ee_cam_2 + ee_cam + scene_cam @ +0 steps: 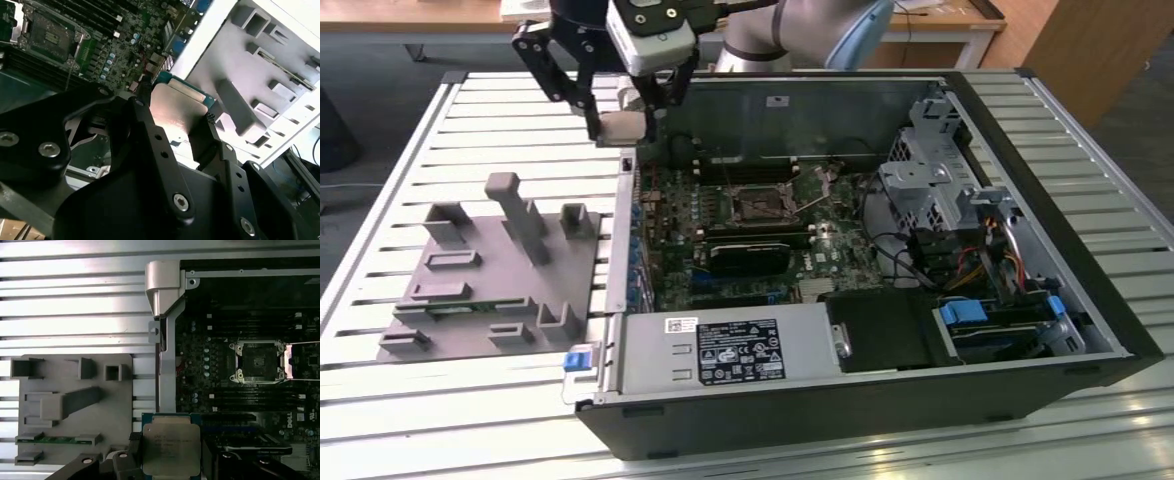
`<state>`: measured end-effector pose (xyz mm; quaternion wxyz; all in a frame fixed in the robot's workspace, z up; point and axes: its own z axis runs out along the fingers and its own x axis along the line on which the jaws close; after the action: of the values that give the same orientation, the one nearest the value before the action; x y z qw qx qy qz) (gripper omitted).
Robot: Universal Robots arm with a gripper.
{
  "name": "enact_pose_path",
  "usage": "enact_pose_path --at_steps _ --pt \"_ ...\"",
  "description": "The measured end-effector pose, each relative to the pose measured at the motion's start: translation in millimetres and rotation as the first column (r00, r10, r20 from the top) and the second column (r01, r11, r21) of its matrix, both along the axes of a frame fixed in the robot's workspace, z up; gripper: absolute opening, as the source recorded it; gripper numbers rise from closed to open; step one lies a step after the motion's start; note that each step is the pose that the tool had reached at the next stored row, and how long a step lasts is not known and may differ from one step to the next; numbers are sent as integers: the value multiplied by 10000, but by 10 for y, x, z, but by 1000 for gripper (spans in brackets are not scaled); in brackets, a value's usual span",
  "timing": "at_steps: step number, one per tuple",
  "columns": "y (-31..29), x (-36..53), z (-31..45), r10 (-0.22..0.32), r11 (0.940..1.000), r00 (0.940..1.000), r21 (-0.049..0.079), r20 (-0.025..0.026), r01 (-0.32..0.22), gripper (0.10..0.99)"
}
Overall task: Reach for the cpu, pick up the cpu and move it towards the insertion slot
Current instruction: 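Pick up the cpu and move it towards the insertion slot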
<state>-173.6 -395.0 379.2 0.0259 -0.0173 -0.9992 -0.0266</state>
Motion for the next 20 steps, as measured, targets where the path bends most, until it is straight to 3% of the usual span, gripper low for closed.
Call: enact_pose_path --at_steps 5,9,14,17,20 --pt "69 118 -34 -1 10000 10000 1 -70 1 545" --pt "92 236 -43 -4 10000 10000 1 -72 4 545" --pt "94 279 -74 -83 10000 10000 7 -56 83 545" --pt "94 288 -96 -137 9999 9999 14 3 137 545" --pt "96 316 -108 -147 9999 9998 16 140 147 545"
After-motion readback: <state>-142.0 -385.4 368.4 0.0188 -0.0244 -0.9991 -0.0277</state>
